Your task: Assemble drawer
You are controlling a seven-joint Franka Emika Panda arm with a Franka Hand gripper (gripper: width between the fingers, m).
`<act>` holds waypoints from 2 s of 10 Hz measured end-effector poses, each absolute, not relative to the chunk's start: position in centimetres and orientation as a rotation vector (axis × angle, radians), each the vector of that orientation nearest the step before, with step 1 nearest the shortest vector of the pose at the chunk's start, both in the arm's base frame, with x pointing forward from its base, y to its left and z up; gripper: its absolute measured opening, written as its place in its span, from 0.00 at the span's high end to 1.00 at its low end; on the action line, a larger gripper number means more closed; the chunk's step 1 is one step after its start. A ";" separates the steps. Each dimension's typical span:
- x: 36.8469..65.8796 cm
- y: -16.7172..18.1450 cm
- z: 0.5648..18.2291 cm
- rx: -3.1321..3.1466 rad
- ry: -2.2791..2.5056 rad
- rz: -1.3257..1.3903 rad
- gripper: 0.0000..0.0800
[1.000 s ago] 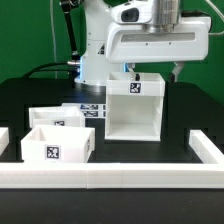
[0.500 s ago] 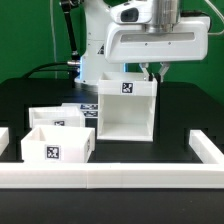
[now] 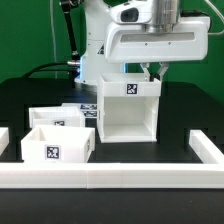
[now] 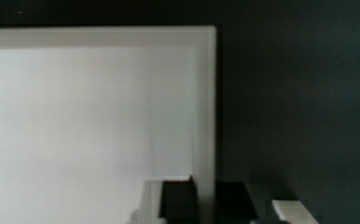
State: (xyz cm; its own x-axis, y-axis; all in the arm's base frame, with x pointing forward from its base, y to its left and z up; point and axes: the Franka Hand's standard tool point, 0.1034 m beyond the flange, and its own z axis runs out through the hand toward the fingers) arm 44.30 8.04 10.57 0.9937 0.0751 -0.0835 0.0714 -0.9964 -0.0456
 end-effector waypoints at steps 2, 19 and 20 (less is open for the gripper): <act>44.3 8.0 10.6 -3.094 -0.114 0.132 0.95; 58.3 9.0 10.8 -3.049 0.272 -0.017 0.95; 58.3 9.1 10.8 -3.041 0.340 -0.014 0.95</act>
Offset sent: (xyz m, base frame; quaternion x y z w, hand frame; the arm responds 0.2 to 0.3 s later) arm 0.0515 -0.0160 0.0092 0.0123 -0.0049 -0.0221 0.9997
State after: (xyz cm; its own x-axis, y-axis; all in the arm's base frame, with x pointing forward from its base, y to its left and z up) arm 58.33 9.09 10.79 0.9752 -0.2211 0.0002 -0.2204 -0.9720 -0.0819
